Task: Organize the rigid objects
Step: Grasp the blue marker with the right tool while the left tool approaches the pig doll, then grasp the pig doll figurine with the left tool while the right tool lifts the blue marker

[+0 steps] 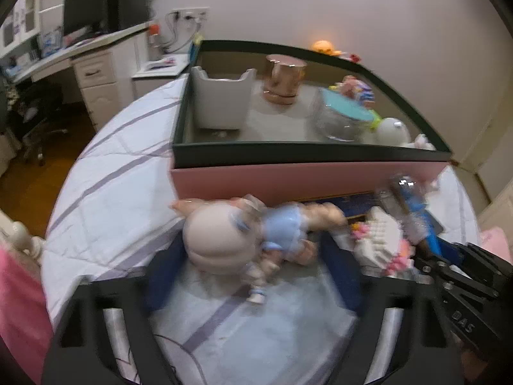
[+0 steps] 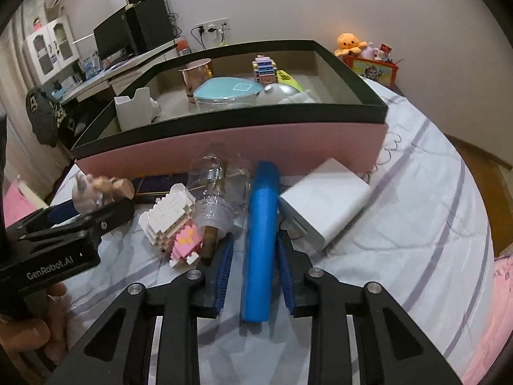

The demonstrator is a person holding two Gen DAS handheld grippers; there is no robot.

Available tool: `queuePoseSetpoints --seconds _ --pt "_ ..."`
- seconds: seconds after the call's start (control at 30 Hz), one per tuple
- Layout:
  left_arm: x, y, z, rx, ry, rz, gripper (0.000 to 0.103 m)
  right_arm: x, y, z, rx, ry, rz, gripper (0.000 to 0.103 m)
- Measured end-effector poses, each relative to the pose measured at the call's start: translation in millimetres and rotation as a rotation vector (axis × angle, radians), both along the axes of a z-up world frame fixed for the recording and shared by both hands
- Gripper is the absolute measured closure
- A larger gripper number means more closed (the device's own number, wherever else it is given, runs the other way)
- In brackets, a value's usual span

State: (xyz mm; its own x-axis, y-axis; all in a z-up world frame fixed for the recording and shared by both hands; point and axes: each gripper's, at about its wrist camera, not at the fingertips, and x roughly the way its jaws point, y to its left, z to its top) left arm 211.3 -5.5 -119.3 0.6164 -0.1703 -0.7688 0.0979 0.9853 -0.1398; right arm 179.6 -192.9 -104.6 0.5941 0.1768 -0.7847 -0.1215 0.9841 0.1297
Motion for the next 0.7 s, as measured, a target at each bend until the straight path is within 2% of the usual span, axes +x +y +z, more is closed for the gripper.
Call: queuePoseSetpoints --seconds 0.03,0.07,0.1,0.3,0.53,0.6,0.7 --pt "-1.5 2.1 0.3 -0.016 0.001 -0.001 0.026 -1.0 -1.9 0.4 0.008 0.003 0.004 0.08" --pt "-3.5 4.9 0.4 -0.032 0.002 0.0 0.026 -2.6 -4.7 0.9 0.019 0.006 0.005 0.087" --pt "-4.4 6.5 0.9 -0.04 0.001 0.002 0.026 -4.6 -8.8 1.8 0.037 0.009 0.004 0.089" --pt "-22.7 14.5 6.5 -0.055 -0.012 0.016 0.026 -23.3 -19.6 15.9 0.08 -0.015 0.012 0.089" --pt "-40.2 22.4 20.7 -0.061 -0.038 0.023 0.029 -35.2 -20.8 46.5 0.075 -0.088 0.025 0.089" --pt "-42.4 22.4 25.2 -0.064 -0.048 0.018 0.049 -36.5 -19.1 53.5 0.075 -0.105 0.029 0.089" --pt "-42.3 21.8 32.2 -0.059 -0.055 0.002 0.058 -37.7 -16.7 60.0 0.078 -0.122 0.037 0.089"
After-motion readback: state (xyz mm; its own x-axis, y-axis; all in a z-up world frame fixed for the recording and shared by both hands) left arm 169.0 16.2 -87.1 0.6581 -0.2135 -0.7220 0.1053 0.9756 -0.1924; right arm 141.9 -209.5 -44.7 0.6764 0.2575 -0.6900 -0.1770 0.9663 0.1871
